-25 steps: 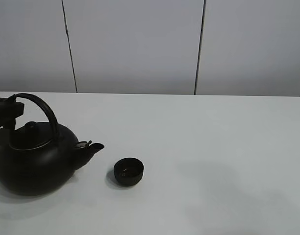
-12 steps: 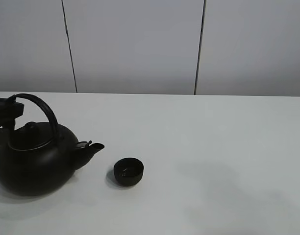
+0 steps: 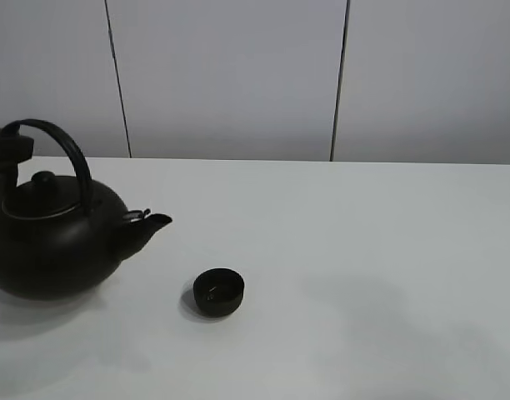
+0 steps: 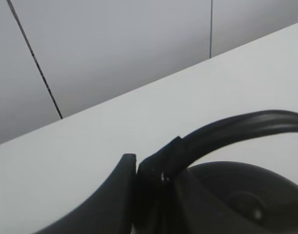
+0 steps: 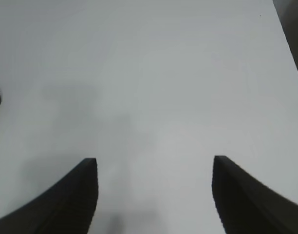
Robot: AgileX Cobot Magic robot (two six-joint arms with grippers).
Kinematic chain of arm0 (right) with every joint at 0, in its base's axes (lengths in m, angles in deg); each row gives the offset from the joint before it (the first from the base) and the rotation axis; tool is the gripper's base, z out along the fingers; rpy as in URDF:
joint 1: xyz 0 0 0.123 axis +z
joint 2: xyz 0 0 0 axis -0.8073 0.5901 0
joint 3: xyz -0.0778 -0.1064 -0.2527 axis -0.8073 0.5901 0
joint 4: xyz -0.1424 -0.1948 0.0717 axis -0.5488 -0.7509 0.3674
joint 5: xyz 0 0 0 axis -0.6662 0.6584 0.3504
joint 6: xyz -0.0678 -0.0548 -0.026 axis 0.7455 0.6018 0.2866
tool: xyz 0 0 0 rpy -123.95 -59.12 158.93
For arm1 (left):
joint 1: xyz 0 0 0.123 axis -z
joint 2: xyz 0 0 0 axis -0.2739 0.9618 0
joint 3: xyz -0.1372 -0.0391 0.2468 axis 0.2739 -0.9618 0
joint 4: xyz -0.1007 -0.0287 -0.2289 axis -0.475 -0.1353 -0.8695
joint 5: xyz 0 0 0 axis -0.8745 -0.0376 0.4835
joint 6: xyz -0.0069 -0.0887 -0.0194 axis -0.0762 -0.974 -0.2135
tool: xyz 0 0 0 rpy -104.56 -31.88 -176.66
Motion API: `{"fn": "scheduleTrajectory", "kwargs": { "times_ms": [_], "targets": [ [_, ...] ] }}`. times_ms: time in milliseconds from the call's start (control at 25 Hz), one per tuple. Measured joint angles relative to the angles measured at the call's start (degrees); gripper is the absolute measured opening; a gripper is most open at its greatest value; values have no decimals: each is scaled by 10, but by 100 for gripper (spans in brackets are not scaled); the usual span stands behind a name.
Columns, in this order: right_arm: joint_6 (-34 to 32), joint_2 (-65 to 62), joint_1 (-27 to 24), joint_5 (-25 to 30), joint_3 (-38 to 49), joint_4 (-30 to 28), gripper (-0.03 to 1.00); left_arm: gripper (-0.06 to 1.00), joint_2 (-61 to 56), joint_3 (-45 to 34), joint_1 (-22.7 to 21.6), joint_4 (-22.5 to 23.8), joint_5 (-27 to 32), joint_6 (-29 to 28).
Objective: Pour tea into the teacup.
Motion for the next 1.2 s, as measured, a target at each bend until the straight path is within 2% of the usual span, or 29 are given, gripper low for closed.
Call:
{"fn": "scheduleTrajectory", "kwargs": {
  "times_ms": [360, 600, 880, 1200],
  "targets": [
    [0, 0, 0, 0, 0, 0, 46, 13, -66, 14, 3, 34, 25, -74],
    [0, 0, 0, 0, 0, 0, 46, 13, -72, 19, 55, 26, 115, -83],
    [0, 0, 0, 0, 0, 0, 46, 13, -72, 23, 118, -33, 124, -86],
    [0, 0, 0, 0, 0, 0, 46, 13, -72, 24, 151, -146, 139, -75]
  ]
}}
